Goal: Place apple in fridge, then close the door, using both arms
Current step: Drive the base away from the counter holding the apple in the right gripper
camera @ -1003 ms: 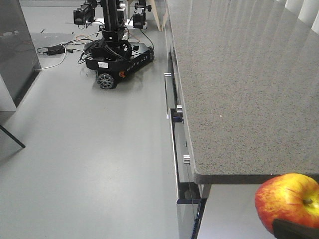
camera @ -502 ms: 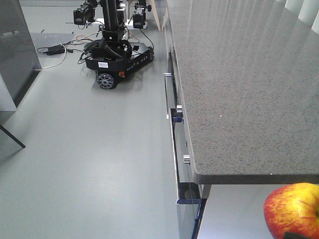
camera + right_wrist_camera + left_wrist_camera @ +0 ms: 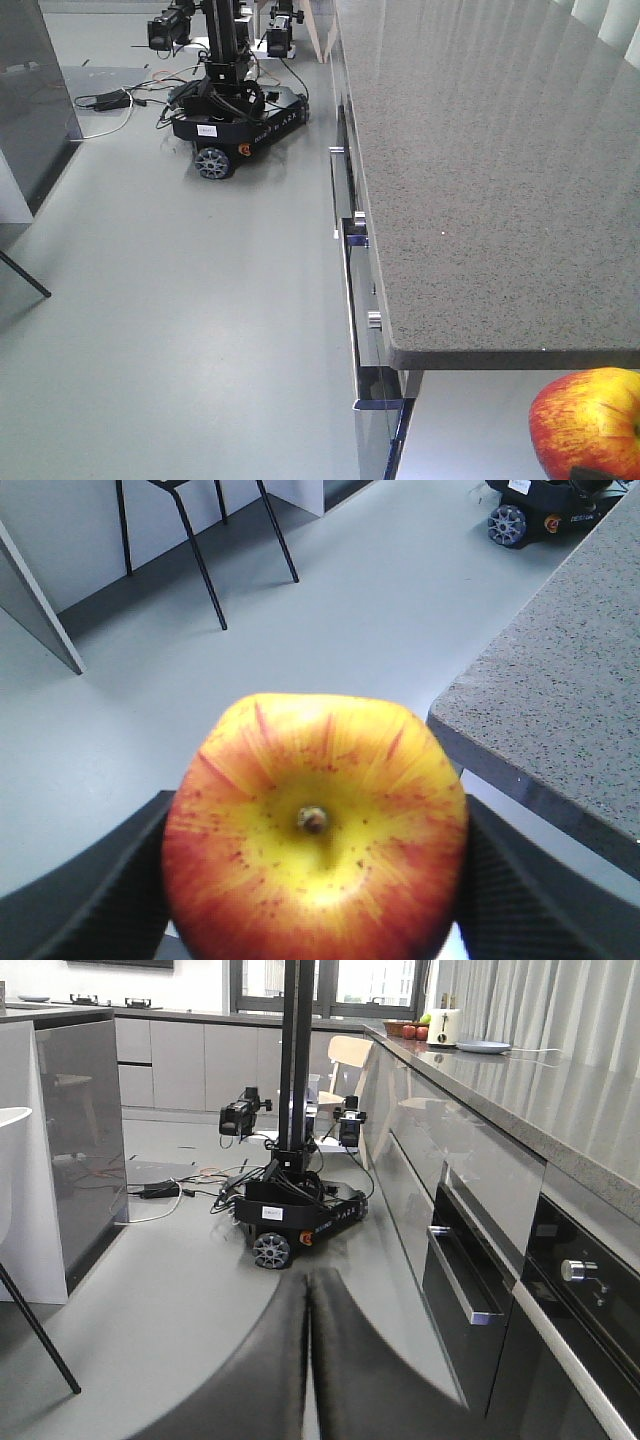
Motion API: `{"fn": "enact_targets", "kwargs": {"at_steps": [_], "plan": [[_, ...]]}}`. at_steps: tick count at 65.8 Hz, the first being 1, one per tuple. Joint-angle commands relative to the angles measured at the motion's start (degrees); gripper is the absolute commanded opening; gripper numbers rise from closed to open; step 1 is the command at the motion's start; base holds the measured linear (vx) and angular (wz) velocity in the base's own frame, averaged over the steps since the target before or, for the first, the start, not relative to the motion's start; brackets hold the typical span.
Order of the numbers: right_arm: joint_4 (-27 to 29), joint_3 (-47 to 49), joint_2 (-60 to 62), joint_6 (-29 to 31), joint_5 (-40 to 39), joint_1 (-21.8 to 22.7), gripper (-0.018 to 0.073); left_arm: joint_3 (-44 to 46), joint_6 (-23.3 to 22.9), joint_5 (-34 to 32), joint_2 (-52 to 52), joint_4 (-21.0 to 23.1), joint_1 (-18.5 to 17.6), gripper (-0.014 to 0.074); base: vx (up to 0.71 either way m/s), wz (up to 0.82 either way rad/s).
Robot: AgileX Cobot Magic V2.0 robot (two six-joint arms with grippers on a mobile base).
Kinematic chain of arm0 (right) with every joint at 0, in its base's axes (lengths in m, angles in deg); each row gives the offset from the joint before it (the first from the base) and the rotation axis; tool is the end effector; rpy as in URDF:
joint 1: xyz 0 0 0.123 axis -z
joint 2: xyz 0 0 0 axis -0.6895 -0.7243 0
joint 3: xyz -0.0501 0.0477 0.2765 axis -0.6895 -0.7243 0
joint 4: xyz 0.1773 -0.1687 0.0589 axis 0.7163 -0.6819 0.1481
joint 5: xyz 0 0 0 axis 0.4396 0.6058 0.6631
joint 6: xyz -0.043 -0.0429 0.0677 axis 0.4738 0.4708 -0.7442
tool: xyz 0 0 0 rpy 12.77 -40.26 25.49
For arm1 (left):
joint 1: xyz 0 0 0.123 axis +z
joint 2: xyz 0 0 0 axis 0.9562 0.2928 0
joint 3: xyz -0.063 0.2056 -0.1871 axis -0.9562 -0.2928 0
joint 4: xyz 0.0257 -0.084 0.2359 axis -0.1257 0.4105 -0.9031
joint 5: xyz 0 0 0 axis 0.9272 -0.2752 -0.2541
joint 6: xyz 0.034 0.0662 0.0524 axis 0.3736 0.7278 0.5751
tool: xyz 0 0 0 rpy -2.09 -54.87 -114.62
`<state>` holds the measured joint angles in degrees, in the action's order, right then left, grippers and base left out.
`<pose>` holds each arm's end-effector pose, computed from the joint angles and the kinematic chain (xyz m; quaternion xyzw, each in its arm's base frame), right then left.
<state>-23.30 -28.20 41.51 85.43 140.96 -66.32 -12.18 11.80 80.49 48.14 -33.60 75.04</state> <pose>0.0487 0.0469 0.3501 -0.2802 0.8267 0.1855 0.4513 0.0566 0.0015 0.1959 -0.0582 0.7154 -0.0348 0.6954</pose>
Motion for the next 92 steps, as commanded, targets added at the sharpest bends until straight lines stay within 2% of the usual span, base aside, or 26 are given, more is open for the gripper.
{"fn": "enact_targets", "kwargs": {"at_steps": [1, 41, 92], "plan": [[1.21, 1.43, -0.35, 0.14, -3.75, -0.12, 0.0365, -1.63, -0.42, -4.13, -0.87, 0.22, -0.03, -0.0006, 0.00, 0.00], [1.21, 1.43, -0.35, 0.14, -3.75, -0.12, 0.0365, -1.63, -0.42, -4.13, -0.87, 0.22, -0.03, -0.0006, 0.00, 0.07], [1.21, 1.43, -0.35, 0.14, -3.75, -0.12, 0.0365, -1.63, -0.42, -4.13, -0.87, 0.22, -0.03, -0.0006, 0.02, 0.34]]}}
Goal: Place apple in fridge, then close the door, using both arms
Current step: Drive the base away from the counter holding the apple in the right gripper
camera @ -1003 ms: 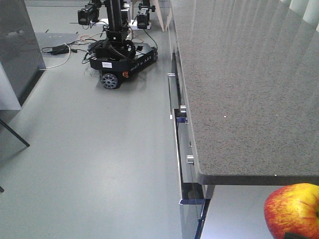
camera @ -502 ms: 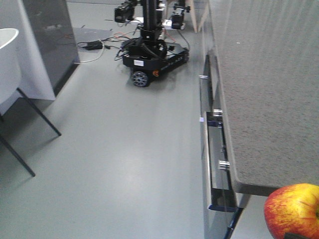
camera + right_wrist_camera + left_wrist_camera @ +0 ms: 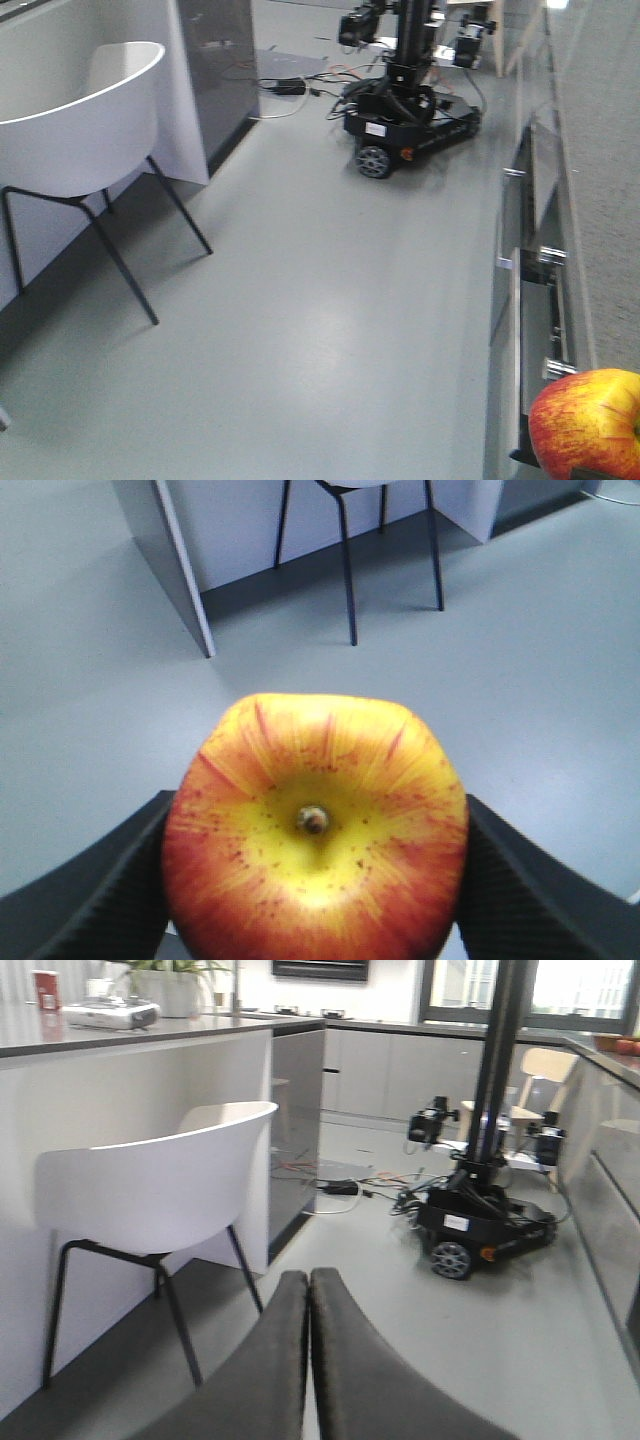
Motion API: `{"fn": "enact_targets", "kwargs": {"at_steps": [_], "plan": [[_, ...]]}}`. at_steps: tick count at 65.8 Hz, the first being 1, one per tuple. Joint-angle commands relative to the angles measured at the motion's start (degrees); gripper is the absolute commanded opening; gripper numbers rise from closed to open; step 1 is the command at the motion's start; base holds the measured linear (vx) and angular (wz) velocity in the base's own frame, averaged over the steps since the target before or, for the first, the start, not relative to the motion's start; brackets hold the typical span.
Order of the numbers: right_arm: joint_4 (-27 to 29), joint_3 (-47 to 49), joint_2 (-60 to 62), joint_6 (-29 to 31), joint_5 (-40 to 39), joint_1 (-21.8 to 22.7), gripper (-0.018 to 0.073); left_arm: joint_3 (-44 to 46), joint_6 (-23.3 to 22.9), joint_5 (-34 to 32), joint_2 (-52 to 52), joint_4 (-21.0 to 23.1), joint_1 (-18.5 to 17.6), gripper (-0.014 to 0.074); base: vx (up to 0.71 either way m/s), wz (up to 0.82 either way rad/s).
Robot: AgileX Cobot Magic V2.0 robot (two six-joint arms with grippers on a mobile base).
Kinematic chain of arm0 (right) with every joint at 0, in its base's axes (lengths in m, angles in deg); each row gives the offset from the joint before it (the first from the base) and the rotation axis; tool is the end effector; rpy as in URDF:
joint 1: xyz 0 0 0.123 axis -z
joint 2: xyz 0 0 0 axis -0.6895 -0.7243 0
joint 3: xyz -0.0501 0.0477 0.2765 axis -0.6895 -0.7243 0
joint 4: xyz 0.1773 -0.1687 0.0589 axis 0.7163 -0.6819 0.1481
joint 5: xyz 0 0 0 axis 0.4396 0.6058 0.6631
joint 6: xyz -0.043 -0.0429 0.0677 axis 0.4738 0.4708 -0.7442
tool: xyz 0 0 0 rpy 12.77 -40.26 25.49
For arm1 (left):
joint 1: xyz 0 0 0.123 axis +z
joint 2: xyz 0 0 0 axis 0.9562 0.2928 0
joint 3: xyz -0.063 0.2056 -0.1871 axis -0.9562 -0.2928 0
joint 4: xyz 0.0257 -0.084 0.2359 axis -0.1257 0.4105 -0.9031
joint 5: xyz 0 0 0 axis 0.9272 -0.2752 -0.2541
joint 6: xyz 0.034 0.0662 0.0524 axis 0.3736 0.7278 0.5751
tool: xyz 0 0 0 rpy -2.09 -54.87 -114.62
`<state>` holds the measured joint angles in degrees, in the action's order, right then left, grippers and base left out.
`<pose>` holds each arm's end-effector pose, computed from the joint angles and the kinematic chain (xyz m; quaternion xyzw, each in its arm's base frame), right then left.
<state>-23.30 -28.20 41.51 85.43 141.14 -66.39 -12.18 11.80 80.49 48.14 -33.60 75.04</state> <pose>0.0484 0.0470 0.3499 -0.2812 0.8271 0.1857 0.4498 0.0566 0.0015 0.1959 -0.0582 0.7154 -0.0348 0.6954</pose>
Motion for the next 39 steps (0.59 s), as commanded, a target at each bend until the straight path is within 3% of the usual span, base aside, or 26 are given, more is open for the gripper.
{"fn": "enact_targets", "kwargs": {"at_steps": [1, 39], "plan": [[1.21, 1.43, -0.35, 0.14, -3.93, -0.05, 0.0365, -1.63, -0.42, -4.13, -0.87, 0.22, -0.03, -0.0006, 0.03, 0.41], [1.21, 1.43, -0.35, 0.14, -3.93, -0.05, 0.0365, -1.63, -0.42, -4.13, -0.87, 0.22, -0.03, -0.0006, 0.02, 0.38]]}}
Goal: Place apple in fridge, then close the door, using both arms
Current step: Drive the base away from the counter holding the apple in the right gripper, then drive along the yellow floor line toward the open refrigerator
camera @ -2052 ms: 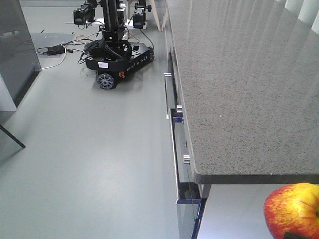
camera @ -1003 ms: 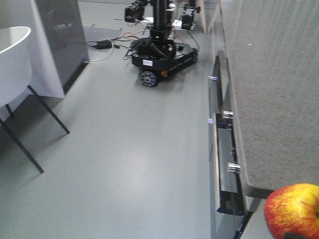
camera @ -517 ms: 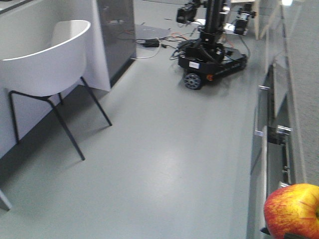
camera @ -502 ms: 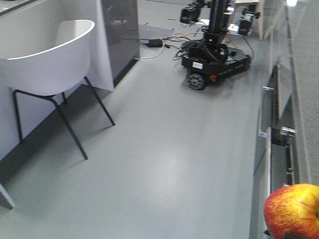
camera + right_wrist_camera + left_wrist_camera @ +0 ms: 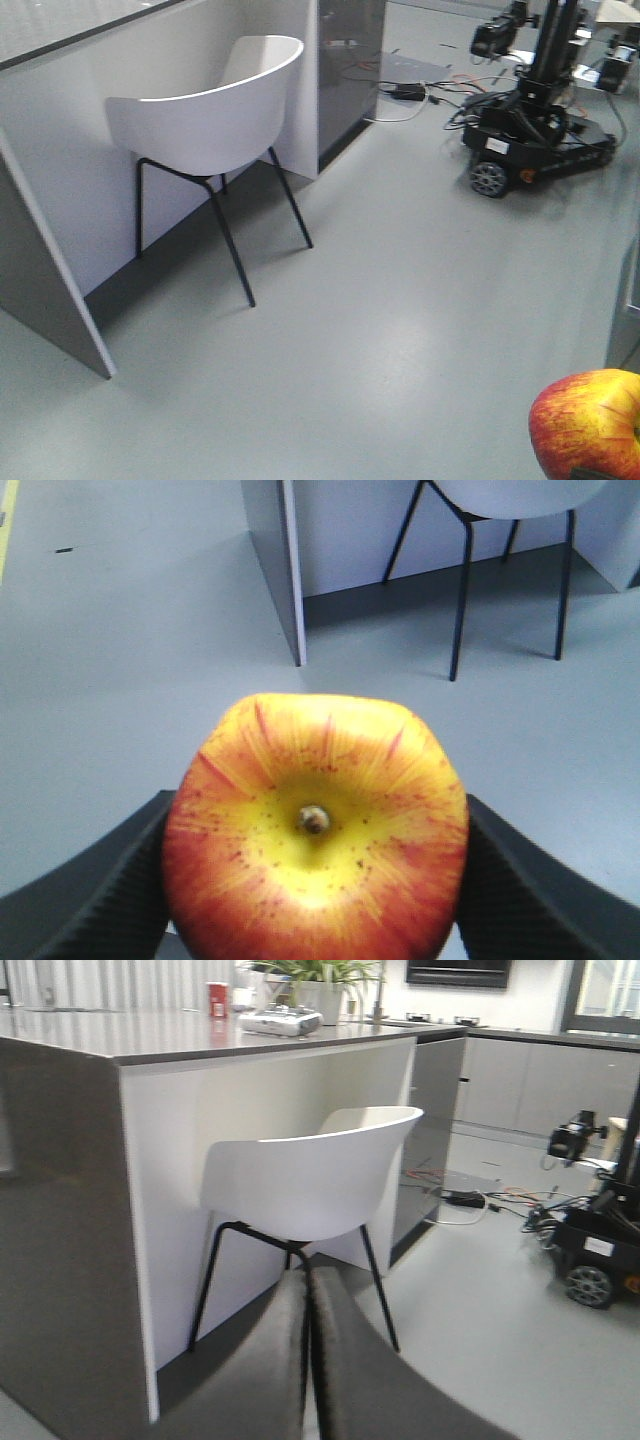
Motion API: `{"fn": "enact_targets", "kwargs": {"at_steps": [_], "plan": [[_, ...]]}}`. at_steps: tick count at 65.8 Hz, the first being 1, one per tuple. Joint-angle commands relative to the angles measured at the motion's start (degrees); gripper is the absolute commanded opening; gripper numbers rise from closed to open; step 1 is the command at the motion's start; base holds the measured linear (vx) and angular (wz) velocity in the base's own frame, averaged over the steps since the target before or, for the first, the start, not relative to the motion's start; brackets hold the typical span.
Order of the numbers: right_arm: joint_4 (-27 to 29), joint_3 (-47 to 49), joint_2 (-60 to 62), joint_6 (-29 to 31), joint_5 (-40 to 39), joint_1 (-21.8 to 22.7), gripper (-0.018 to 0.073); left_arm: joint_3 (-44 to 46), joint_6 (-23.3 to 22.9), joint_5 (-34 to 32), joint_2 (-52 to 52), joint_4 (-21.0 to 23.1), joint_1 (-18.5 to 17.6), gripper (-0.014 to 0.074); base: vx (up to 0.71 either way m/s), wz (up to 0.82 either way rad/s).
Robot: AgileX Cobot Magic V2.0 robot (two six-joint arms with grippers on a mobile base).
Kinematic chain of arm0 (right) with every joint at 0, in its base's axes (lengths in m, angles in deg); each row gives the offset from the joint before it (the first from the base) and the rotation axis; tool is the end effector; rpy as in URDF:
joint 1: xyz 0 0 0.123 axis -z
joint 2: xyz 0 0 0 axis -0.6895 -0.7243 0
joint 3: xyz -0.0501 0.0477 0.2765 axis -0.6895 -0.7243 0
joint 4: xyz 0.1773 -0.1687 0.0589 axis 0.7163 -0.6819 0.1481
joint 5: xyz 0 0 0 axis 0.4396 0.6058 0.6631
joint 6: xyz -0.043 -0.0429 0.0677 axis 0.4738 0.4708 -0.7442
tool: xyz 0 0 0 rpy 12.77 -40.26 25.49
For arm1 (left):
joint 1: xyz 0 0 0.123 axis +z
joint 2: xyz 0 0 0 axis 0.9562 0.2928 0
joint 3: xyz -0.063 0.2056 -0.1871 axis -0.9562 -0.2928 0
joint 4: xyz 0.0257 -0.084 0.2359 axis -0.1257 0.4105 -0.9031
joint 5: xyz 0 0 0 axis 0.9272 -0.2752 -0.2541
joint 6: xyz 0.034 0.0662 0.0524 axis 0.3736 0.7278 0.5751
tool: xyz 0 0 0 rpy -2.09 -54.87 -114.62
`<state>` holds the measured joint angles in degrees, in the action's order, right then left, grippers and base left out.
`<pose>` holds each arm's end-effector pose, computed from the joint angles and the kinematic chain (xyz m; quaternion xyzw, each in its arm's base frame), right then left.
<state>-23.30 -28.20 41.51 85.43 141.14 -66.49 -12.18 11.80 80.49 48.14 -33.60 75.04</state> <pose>0.0484 0.0470 0.3499 -0.2819 0.8269 0.1861 0.4496 0.0566 0.0015 0.1959 -0.0582 0.7154 -0.0348 0.6954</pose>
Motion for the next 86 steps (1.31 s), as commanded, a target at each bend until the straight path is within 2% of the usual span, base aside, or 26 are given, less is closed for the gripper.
{"fn": "enact_targets", "kwargs": {"at_steps": [1, 86], "plan": [[1.21, 1.43, -0.35, 0.14, -3.93, 0.06, 0.0365, -1.63, -0.42, -4.13, -0.87, 0.22, -0.03, -0.0006, -0.01, 0.36], [1.21, 1.43, -0.35, 0.14, -3.93, 0.06, 0.0365, -1.63, -0.42, -4.13, -0.87, 0.22, -0.03, -0.0006, -0.05, 0.42]]}}
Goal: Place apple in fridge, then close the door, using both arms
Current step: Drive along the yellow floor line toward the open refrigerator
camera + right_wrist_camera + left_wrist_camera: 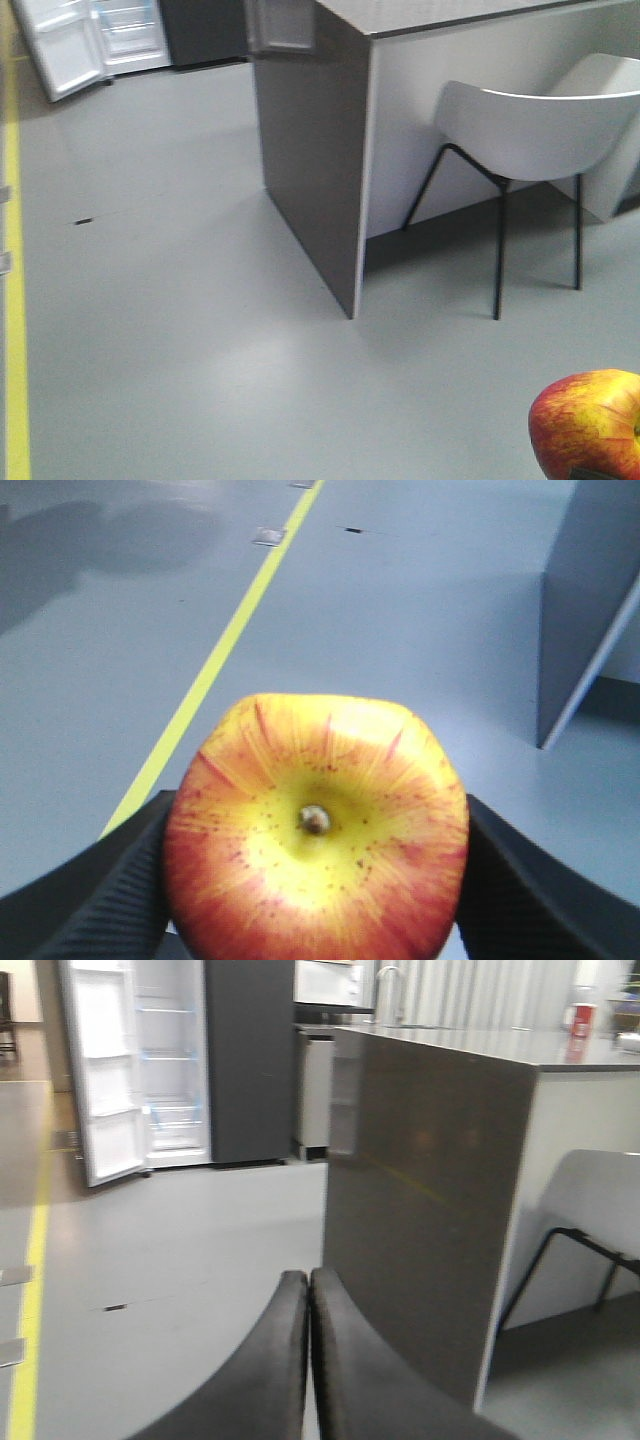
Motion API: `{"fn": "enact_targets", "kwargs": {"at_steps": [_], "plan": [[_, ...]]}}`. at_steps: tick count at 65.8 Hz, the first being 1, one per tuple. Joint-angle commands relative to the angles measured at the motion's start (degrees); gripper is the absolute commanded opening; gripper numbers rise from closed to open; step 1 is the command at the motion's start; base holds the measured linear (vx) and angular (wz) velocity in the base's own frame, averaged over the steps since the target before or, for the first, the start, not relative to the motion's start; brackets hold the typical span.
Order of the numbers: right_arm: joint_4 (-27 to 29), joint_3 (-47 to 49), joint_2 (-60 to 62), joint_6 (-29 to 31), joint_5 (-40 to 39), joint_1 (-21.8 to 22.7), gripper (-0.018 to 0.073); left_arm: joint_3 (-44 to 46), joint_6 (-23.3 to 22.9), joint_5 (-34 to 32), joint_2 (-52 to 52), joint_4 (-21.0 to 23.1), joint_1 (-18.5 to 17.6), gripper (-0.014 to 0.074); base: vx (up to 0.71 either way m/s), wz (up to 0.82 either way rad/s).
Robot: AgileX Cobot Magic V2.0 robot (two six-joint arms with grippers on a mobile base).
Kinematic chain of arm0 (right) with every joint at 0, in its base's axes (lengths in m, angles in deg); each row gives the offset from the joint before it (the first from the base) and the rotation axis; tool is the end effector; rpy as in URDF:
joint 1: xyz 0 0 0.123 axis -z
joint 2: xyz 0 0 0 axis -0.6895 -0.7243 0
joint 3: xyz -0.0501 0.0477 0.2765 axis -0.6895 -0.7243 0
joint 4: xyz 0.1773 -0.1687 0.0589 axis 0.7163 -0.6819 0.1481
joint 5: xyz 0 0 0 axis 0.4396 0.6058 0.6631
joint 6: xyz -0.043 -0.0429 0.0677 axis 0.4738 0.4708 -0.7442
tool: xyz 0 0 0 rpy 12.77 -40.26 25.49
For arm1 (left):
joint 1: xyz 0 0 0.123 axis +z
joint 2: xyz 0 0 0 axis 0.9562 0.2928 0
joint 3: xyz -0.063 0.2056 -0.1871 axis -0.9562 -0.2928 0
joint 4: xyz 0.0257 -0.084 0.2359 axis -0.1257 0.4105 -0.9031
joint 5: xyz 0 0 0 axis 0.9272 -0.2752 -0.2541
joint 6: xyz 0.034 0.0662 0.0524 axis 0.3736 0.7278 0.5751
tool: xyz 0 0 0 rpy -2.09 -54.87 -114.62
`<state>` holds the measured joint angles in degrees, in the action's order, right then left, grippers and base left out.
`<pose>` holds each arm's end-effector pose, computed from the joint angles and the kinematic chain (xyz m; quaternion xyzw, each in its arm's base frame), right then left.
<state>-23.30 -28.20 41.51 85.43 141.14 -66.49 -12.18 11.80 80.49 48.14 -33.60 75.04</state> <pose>0.0484 0.0470 0.3499 -0.2819 0.8269 0.1861 0.4496 0.0566 0.0015 0.1959 -0.0582 0.7154 -0.0348 0.6954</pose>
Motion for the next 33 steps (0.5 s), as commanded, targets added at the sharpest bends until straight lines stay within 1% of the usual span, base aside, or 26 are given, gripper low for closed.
{"fn": "enact_targets", "kwargs": {"at_steps": [1, 18, 33], "plan": [[1.21, 1.43, -0.35, 0.14, -3.93, 0.06, 0.0365, -1.63, -0.42, -4.13, -0.87, 0.22, -0.03, -0.0006, -0.02, 0.53], [1.21, 1.43, -0.35, 0.14, -3.93, 0.06, 0.0365, -1.63, -0.42, -4.13, -0.87, 0.22, -0.03, -0.0006, -0.01, 0.47], [1.21, 1.43, -0.35, 0.14, -3.93, 0.06, 0.0365, -1.63, -0.42, -4.13, -0.87, 0.22, -0.03, -0.0006, 0.02, 0.31]]}}
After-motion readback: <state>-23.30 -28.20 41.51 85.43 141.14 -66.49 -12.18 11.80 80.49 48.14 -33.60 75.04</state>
